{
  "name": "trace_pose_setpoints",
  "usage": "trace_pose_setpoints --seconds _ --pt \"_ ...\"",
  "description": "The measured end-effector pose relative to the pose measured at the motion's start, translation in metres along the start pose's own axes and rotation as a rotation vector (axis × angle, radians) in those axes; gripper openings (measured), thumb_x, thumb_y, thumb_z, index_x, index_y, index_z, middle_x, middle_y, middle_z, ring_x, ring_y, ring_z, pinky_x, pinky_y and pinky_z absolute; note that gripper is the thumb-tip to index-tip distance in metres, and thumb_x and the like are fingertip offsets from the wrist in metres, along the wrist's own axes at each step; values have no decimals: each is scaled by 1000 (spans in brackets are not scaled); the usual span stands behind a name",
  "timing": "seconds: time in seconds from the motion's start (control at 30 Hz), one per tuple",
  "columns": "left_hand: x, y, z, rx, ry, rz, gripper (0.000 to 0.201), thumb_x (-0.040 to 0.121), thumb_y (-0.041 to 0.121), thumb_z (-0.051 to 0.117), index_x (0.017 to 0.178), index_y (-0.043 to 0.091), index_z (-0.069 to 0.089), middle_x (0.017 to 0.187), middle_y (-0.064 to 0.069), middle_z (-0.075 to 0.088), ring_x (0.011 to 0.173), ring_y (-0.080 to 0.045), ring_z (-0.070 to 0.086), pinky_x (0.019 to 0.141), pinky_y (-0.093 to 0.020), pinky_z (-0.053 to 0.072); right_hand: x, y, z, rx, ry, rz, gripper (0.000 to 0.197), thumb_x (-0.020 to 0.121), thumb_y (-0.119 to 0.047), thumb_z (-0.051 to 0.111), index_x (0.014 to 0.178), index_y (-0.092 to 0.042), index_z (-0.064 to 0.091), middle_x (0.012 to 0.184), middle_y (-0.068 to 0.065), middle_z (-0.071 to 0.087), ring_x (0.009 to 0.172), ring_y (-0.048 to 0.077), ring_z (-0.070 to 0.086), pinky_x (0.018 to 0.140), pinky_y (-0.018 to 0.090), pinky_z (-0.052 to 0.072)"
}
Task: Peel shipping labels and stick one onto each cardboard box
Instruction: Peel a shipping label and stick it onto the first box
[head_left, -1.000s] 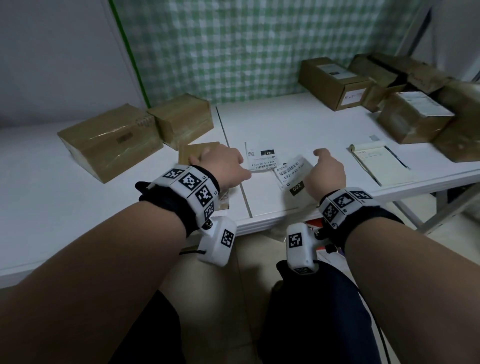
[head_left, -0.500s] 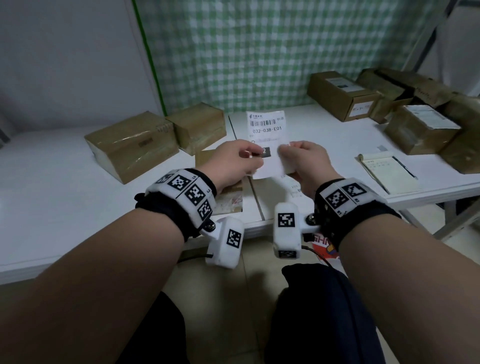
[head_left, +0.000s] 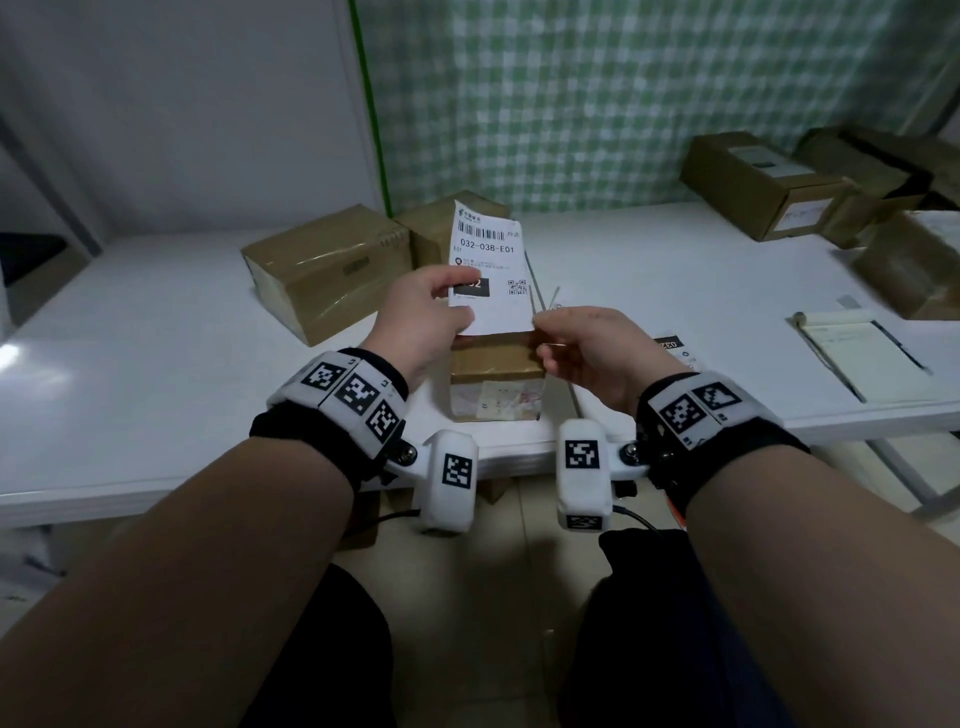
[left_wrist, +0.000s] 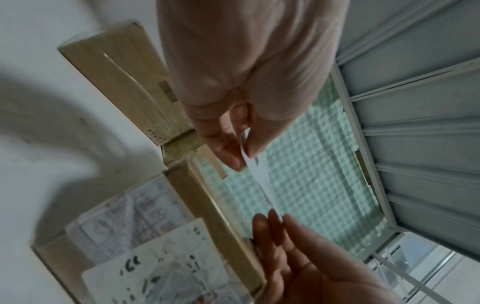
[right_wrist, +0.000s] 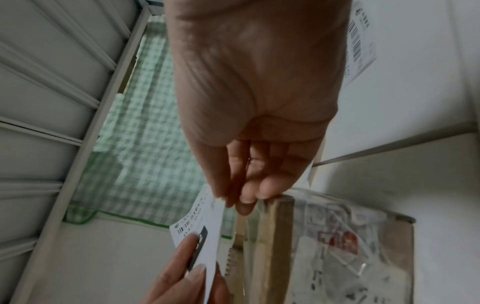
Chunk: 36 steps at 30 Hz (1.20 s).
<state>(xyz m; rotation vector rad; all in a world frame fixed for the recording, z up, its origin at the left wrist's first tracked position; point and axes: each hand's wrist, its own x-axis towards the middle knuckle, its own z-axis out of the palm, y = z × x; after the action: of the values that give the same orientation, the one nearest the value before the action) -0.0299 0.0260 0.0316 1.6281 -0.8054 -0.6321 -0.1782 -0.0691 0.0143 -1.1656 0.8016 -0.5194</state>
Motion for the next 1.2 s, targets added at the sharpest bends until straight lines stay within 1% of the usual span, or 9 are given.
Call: trace_pose_setpoints --seconds 0.1,0.2,0.33,0.4,0.47,0.67,0.9,1.0,1.2 --pt "2 -3 -1 -35 -1 1 46 82 -13 56 114 19 64 121 -3 59 103 -21 63 81 -35 58 3 1 1 -56 -25 -6 5 89 -9 61 87 -5 64 74 7 67 51 7 55 50 16 50" --pt "3 -5 0 -72 -4 -7 46 83 -14 55 113 19 63 120 -2 58 102 -20 63 74 -29 59 3 0 -1 -102 -42 -13 7 88 -8 61 84 -8 66 77 5 68 58 7 56 52 16 50" --pt "6 -13 3 -79 12 -1 48 80 -14 56 106 25 65 120 -1 60 109 -21 61 88 -39 55 2 2 -2 -98 -61 -15 11 88 -6 61 80 -11 68 75 3 69 59 7 57 52 16 49" --pt "6 -16 4 -74 23 2 48 79 -14 57 106 25 65 118 0 60 110 -21 60 90 -40 54 2 3 -3 -93 -61 -16 10 87 -6 61 81 -10 67 77 4 68 58 7 56 53 17 49" --pt "7 -17 5 -70 23 4 48 79 -13 57 106 26 65 119 0 61 111 -20 60 90 -40 54 2 3 -4 -92 -59 -18 8 87 -6 62 82 -9 68 79 5 67 54 5 56 54 18 49" --pt "8 -18 5 -72 17 5 47 80 -13 57 106 25 64 117 0 61 110 -20 60 91 -39 54 4 5 -4 -99 -48 -25 8 86 -7 63 82 -8 69 80 7 69 51 6 55 52 18 49" --pt "9 -20 5 -52 7 18 47 80 -13 57 111 22 64 118 2 60 111 -19 60 87 -33 55 5 6 -4 -114 -50 -48 12 85 -5 63 76 -9 69 71 2 70 53 6 54 52 18 48" --pt "9 -21 5 -42 3 22 47 80 -12 57 107 26 65 120 0 61 111 -19 60 85 -32 55 5 6 -4 -130 -46 -52 14 84 -4 64 73 -11 69 67 0 69 55 6 55 52 18 49" --pt "9 -20 5 -28 1 31 47 80 -13 56 102 28 65 120 -1 61 110 -20 60 87 -36 55 4 5 -4 -170 -52 -59 12 83 -3 65 74 -11 68 67 -2 67 59 6 55 55 18 48"
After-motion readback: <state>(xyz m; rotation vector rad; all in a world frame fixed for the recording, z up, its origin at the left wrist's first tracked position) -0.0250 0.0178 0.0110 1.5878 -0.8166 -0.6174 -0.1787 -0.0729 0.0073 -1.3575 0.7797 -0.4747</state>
